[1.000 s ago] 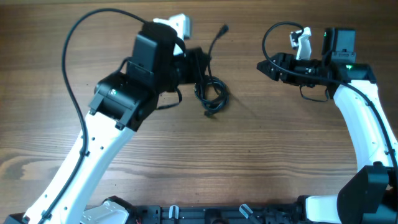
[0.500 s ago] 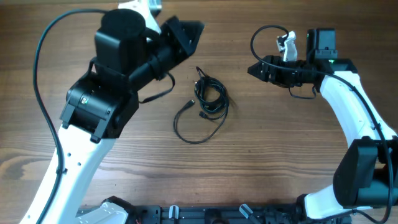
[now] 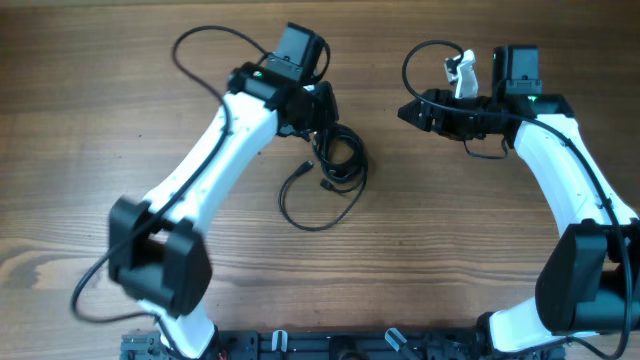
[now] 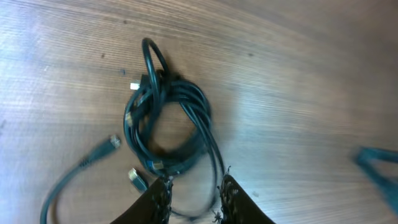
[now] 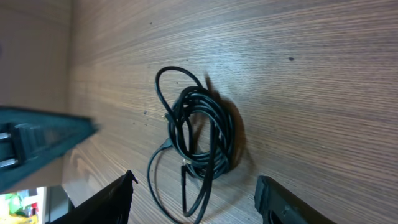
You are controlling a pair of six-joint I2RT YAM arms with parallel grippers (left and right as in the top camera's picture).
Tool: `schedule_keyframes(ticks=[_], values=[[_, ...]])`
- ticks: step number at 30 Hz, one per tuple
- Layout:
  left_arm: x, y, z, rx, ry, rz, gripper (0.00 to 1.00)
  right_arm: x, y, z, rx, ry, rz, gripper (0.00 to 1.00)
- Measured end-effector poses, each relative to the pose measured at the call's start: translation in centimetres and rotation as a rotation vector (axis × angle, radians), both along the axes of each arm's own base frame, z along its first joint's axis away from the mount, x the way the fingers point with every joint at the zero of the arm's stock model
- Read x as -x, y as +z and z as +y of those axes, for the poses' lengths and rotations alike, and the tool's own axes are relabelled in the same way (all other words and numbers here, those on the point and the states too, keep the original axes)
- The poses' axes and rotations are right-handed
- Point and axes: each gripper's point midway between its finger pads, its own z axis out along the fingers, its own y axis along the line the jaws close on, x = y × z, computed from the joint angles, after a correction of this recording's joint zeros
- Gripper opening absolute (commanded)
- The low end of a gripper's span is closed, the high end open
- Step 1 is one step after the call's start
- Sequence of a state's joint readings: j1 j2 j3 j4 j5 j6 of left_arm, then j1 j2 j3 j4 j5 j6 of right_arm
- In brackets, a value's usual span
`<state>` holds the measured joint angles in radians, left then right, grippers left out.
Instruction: Untangle cables
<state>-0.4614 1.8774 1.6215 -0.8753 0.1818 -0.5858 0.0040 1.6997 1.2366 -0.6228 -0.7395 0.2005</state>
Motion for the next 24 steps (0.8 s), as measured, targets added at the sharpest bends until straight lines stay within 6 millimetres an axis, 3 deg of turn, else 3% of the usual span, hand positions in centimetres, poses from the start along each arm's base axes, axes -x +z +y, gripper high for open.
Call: schedule_keyframes(ticks=[2,7,20,24], values=[[-0.8,-2.4,-0.4,-0.027,-0.042,0.007,0.47,0.0,-0.2,-0.4,0.015,-0.013,0.008,0.67],[-1.7,-5.3,-0.8,-0.059,-0.109,0.008,0.5,-0.3,-0.4,-1.6,0.029,-0.044,0.009,0.67],[-4.7,-10.4,-0.9,-0.163,-0.148,-0.066,0.36,-0.2,-0.5,-1.6,0.032,-0.044,0.016,0.67],[-4.4,-11.7,-1.2,-0.181,-0.157,-0.047,0.32,-0.2,-0.5,-1.6,0.032,-0.043,0.016,0.67]])
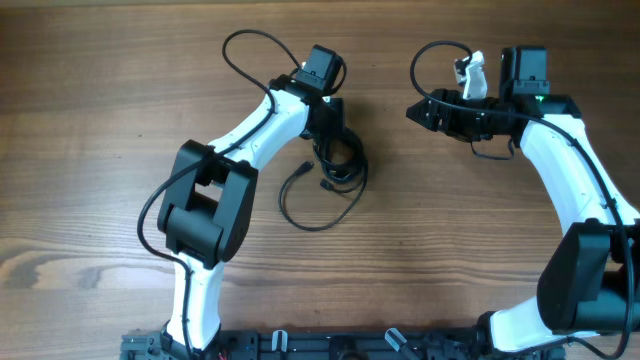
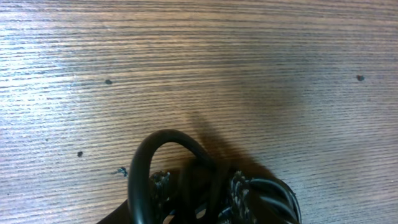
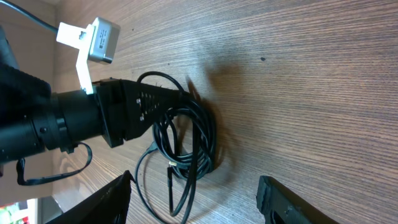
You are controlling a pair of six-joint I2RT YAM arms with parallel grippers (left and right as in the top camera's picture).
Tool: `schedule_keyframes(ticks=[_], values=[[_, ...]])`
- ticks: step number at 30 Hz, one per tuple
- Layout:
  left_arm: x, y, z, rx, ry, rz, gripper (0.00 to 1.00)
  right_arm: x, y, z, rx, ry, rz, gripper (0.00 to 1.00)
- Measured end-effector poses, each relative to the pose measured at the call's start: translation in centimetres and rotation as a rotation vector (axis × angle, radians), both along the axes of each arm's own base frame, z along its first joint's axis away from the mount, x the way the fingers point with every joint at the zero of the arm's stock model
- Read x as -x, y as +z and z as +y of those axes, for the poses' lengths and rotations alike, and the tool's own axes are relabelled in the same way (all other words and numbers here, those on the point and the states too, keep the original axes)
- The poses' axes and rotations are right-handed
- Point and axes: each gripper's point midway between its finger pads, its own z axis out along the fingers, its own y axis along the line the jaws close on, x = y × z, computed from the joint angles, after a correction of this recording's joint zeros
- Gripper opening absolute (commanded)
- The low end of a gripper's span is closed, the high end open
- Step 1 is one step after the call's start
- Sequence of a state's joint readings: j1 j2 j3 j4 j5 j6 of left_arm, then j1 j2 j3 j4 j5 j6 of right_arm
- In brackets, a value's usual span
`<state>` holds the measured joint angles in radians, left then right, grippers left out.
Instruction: Untangle cables
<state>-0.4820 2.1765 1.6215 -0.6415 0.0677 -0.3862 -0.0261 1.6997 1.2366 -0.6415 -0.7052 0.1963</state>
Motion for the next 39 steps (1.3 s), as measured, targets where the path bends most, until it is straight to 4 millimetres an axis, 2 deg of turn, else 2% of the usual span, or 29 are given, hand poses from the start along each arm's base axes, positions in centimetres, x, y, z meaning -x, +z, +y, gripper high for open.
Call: schedule_keyframes(ticks=[3,5,12,16,19,22,24,26,33,37,39], values=[[0.3,-0.1,-0.3,-0.02,-0.009,-0.005,0.2,0.0,0.0,0.0,0.0,0.0,0.0,0.67],[0.5,-0.1,-0.5,-0.046,-0.017,-0.013,0.04,0.0,0.0,0.0,0.0,0.0,0.0,0.67],[0.7,0.1,-0.3,-0.035,-0.001,0.008,0.04,0.0,0.0,0.0,0.002,0.008,-0.008,0.67],[2.1,1.2,-1.3,0.12,-0.072,0.108,0.04,-0.3,1.2,1.0,-0.034,0.094,-0.102,0.67],[2.9,4.5,-2.9,0.298,-0.152,0.129,0.04,-0.3,2.1,1.8,-0.068,0.169,-0.176,0.67],[3.6,10.3,-4.0,0.479,-0.231,0.094,0.04,-0.1,2.9,2.4,-0.095,0.236,-0.238,0.66],[4.1,13.4,-4.1,0.553,-0.266,0.069,0.04,0.2,3.2,2.7,-0.109,0.266,-0.261,0.64],[4.4,15.1,-4.2,0.592,-0.296,0.051,0.04,0.6,3.6,3.1,-0.139,0.304,-0.287,0.62],[5.3,15.0,-4.0,0.594,-0.305,0.087,0.04,1.5,5.4,4.4,-0.242,0.396,-0.363,0.61],[5.6,14.8,-3.9,0.59,-0.302,0.103,0.04,1.8,5.5,4.9,-0.244,0.418,-0.371,0.61],[5.7,14.9,-4.0,0.596,-0.308,0.104,0.04,2.2,5.0,6.0,-0.22,0.444,-0.363,0.61]])
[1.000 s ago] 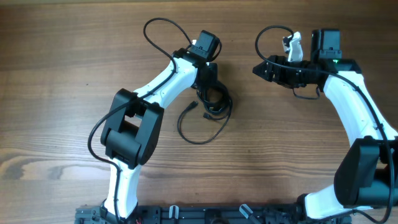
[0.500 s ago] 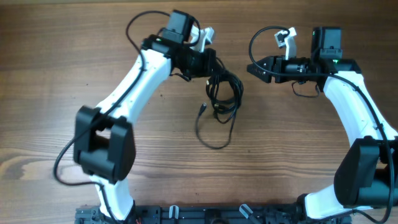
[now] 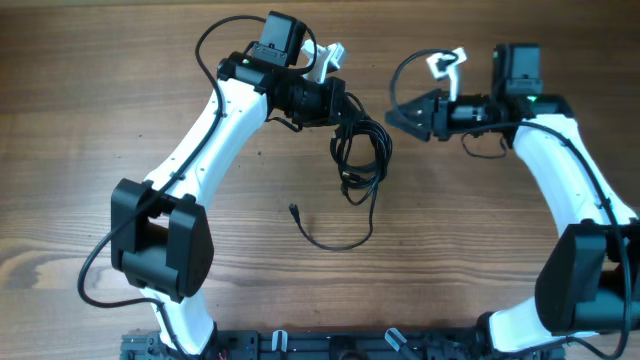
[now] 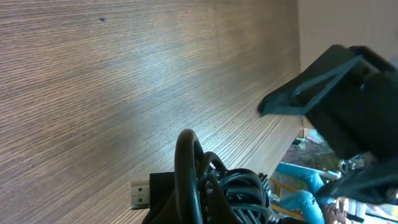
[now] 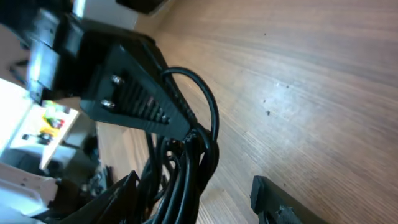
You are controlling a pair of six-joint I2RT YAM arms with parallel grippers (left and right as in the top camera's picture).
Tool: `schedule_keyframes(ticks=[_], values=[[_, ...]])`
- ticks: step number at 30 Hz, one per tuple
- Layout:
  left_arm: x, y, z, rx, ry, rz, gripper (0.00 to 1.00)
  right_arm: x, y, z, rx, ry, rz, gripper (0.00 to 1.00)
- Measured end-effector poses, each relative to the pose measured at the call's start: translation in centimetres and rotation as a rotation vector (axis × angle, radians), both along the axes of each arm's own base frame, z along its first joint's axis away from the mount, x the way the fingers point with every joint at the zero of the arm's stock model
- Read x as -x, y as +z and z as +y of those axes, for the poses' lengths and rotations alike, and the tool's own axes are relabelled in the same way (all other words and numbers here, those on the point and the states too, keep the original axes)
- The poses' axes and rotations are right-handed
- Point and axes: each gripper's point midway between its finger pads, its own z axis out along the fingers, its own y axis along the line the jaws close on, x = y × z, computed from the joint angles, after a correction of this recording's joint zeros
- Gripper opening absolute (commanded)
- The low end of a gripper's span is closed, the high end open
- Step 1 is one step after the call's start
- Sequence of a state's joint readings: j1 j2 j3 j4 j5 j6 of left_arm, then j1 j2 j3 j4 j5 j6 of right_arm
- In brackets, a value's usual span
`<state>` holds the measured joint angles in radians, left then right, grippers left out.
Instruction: Untangle cables
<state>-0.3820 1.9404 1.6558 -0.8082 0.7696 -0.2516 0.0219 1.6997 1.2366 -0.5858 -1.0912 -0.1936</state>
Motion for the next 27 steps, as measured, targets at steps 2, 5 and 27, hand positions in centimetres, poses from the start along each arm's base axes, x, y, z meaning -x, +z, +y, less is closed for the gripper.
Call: schedule_keyframes(ticks=[2,5,27], values=[[0.2,0.2,-0.2,0.014,-0.008,0.005,0.04,0.4,-0.8,1.3,0.049,0.019,-0.001,0.61],[0.3,0.3,-0.3,0.026,-0.015,0.01,0.04,0.5,-1.9,2.8,0.134,0.023,-0.009,0.55],[0.6,1.7,-0.4,0.009,0.097,0.113,0.04,1.4,0.6,-0.3,-0.013,-0.048,0.127,0.04]])
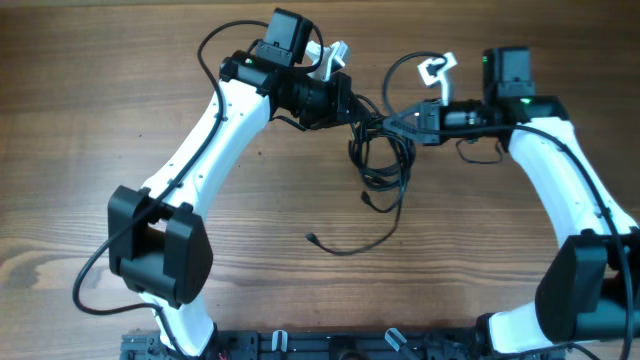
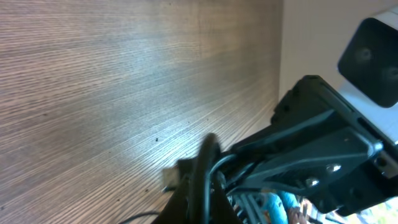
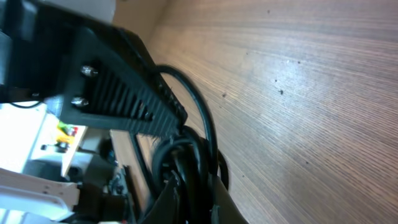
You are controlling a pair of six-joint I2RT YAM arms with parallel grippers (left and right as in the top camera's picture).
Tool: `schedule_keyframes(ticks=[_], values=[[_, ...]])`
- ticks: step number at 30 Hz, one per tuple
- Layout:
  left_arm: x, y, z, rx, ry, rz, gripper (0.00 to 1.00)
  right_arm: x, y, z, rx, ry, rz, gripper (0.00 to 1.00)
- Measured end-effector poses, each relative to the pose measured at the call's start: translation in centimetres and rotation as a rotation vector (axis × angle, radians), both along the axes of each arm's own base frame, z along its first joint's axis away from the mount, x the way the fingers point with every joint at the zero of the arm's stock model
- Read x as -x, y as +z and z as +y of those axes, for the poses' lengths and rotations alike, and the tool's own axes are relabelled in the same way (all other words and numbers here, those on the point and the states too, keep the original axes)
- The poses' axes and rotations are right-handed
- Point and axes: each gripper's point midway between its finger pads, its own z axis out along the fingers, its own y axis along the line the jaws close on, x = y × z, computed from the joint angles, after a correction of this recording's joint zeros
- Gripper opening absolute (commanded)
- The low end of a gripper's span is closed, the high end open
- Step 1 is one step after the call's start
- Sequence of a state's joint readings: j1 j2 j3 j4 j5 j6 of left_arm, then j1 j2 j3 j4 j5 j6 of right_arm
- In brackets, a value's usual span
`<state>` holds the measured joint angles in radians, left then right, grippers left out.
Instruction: Untangle cables
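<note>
A tangle of black cables [image 1: 381,160] hangs above the wooden table between the two arms, its loops bunched at the top and one loose end [image 1: 316,238] trailing toward the front. My left gripper [image 1: 352,108] is shut on the top of the bundle from the left; its fingers [image 2: 200,202] clamp a cable strand. My right gripper [image 1: 390,122] meets it from the right and is shut on the cables [image 3: 186,162] too. Both pairs of jaws sit almost touching over the same knot.
The wooden table [image 1: 120,100] spreads all around. The arm bases and a black rail [image 1: 330,345] line the front edge. Each arm's own black cable loops near its wrist at the back.
My right gripper was open a little to the right of the bundle; now it is shut on it. The bundle and the left gripper have shifted slightly right, and the trailing end hangs further right.
The tangle lay on the table with my left gripper above it. Then the left gripper was down on the coil. Then it held the bundle lifted and carried right toward the open right gripper. Now both grippers grip the bundle.
</note>
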<state>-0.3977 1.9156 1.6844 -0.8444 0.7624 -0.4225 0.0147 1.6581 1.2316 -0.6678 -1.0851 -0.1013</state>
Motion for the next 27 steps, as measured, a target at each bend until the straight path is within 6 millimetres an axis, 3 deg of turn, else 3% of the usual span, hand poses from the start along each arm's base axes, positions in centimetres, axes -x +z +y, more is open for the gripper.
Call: schedule_keyframes(ticks=[5,12,16,18,19,22,24,27], values=[[-0.9,-2.6,3.5,-0.198,0.14,0.04,0.04,-0.3,2.5,-3.2,-0.087,-0.064,-0.023,0.04],[-1.0,-3.1,4.2,-0.239,0.167,0.047,0.04,-0.5,2.8,-3.2,-0.108,-0.081,0.006,0.04],[-0.9,-3.8,5.3,-0.298,0.196,0.064,0.04,-1.9,1.9,-4.1,-0.063,-0.185,0.074,0.04],[-0.9,-4.7,7.3,-0.384,0.238,0.078,0.04,-2.9,1.4,-6.4,0.002,-0.31,0.101,0.04],[-1.4,-5.6,10.1,-0.456,0.297,0.093,0.04,-3.5,1.4,-9.1,0.051,-0.418,0.1,0.04],[-3.1,-6.9,15.5,-0.572,0.42,0.101,0.04,-3.6,1.6,-13.4,0.175,-0.63,0.113,0.04],[-3.4,-7.1,16.7,-0.608,0.446,0.095,0.04,-3.3,1.9,-14.5,0.245,-0.706,0.11,0.04],[-3.2,-7.1,15.9,-0.609,0.426,0.084,0.04,-3.1,1.8,-15.0,0.28,-0.741,0.11,0.04]])
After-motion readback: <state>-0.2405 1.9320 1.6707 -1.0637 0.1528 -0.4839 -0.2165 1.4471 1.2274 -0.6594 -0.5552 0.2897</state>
